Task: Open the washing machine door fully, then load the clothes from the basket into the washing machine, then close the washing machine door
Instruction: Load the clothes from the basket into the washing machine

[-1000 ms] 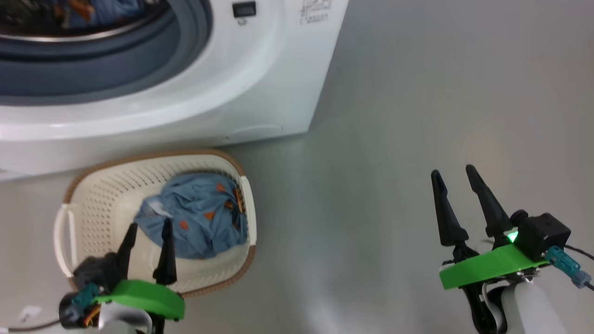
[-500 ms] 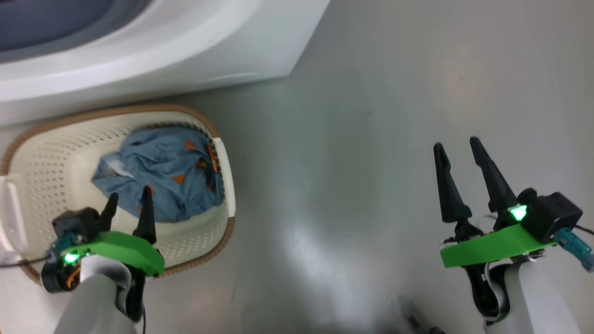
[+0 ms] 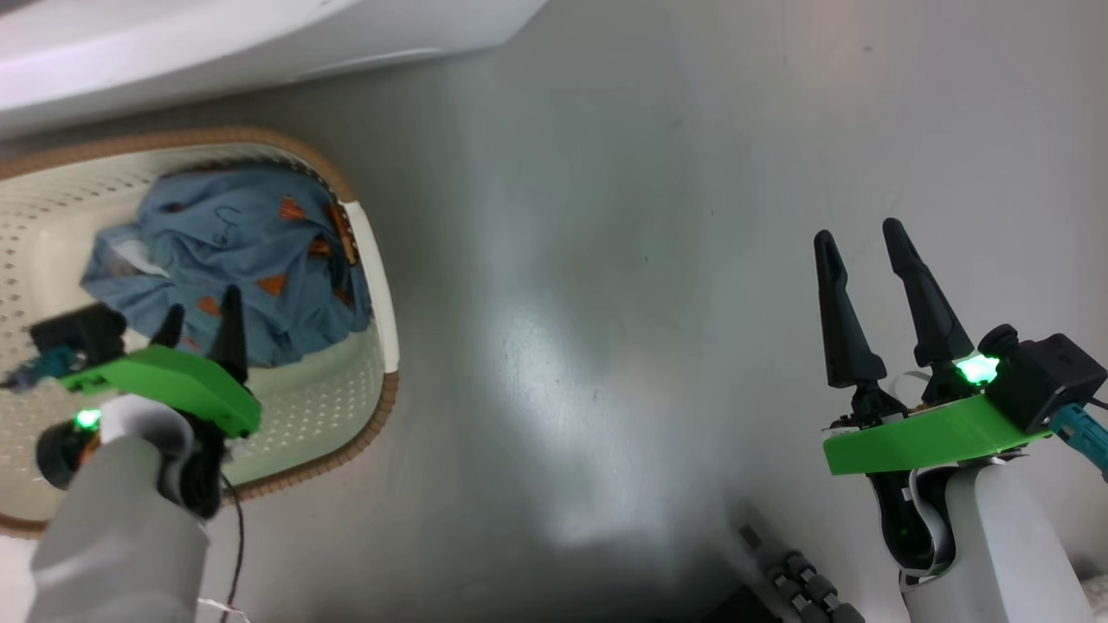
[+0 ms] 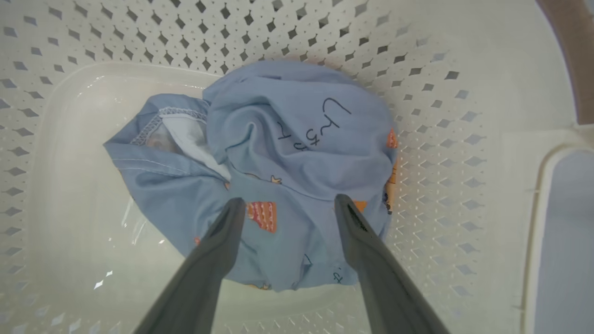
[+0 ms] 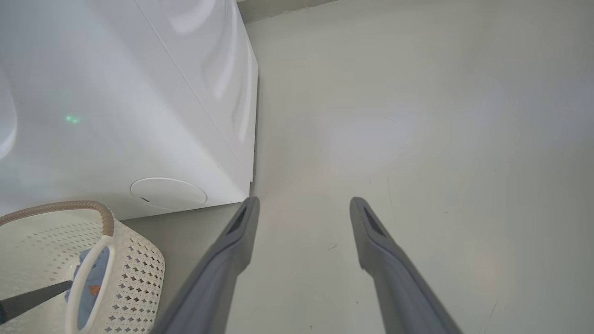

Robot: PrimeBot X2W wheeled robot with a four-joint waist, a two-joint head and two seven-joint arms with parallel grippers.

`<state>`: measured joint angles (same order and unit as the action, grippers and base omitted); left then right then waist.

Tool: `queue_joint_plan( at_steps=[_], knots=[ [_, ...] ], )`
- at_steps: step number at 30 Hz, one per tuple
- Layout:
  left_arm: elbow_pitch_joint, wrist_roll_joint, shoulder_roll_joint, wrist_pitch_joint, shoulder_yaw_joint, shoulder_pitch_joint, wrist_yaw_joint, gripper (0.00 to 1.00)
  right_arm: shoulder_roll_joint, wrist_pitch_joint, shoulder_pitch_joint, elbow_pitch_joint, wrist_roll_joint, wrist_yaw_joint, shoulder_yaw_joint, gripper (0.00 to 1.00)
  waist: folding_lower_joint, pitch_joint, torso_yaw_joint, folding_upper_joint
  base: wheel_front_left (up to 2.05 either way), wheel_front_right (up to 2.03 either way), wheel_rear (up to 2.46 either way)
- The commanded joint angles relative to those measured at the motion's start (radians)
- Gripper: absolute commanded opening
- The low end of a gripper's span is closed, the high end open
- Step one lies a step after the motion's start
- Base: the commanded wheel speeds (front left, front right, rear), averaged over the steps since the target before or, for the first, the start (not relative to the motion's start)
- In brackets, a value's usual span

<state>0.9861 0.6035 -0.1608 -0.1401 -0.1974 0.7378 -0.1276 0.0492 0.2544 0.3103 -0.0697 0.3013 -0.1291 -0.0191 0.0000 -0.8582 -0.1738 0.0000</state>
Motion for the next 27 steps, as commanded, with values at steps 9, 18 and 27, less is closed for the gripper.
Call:
queue_joint_plan(
  at_steps=[9, 18, 27],
  knots=[
    [0.002, 0.170, -0.057, 0.096, -0.010, 0.049, -0.003, 1.00, 0.001, 0.007, -0.021, 0.027, 0.007, -0.002, -0.019, 1.00, 0.0000, -0.070, -0.033, 0.0000, 0.00, 0.00, 0.00],
    [0.014, 0.273, -0.087, 0.150, -0.050, 0.114, -0.003, 1.00, 0.001, 0.007, -0.032, 0.043, 0.002, -0.002, -0.016, 1.00, 0.0000, -0.111, -0.046, 0.0000, 0.00, 0.00, 0.00],
    [0.075, 0.292, -0.076, 0.160, -0.102, 0.199, -0.003, 1.00, 0.001, 0.007, -0.069, 0.060, -0.013, -0.002, 0.010, 1.00, 0.0000, -0.126, -0.041, 0.0000, 0.00, 0.00, 0.00]
  ],
)
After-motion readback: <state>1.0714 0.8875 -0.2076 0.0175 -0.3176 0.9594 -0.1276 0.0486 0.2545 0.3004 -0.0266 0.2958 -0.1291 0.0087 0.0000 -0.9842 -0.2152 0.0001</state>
